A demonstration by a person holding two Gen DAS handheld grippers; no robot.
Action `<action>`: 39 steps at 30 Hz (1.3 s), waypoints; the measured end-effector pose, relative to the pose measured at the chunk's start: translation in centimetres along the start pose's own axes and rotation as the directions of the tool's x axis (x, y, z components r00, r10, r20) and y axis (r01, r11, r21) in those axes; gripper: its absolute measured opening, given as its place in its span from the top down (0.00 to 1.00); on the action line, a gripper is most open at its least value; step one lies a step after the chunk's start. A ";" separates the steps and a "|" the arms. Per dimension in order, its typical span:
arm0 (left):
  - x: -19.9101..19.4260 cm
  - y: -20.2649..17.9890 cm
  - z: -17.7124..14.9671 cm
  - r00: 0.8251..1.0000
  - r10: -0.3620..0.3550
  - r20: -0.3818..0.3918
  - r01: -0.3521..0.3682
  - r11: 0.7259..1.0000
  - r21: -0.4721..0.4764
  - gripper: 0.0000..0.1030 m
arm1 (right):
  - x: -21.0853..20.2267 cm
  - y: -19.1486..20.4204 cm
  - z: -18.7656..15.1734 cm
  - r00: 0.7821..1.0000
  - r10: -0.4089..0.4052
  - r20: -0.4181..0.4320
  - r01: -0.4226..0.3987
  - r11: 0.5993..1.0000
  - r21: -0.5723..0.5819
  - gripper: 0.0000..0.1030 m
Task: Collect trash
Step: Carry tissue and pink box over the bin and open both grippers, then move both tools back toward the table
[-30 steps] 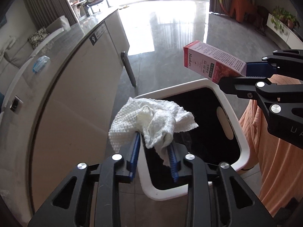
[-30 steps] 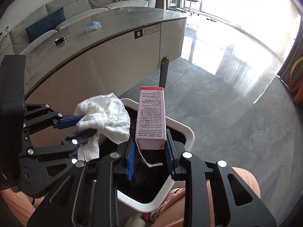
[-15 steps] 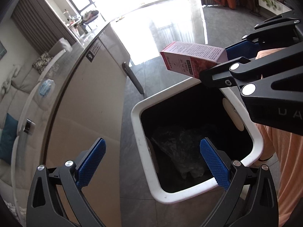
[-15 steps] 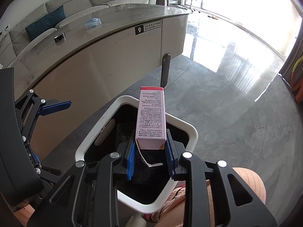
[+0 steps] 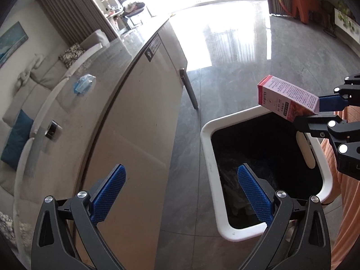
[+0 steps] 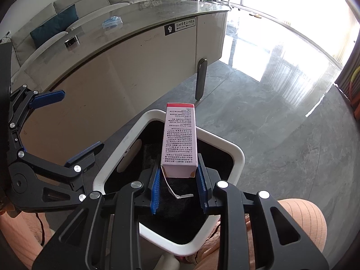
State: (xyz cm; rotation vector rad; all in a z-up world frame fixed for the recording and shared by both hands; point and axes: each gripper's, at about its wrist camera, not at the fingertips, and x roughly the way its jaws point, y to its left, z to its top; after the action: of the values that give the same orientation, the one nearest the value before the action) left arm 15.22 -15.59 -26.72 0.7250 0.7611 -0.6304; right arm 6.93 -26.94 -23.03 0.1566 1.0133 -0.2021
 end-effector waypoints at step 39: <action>-1.5 18.5 2.6 0.973 0.222 0.057 -0.177 0.886 -0.429 0.05 | -1.5 12.1 17.2 0.911 0.106 0.398 -0.001 0.967 -0.257 0.05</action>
State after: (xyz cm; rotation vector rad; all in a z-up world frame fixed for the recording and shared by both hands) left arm 28.82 -6.23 -17.79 0.3599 0.6837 -0.2955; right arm 23.22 -18.89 -12.39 -0.0889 0.6056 -0.0489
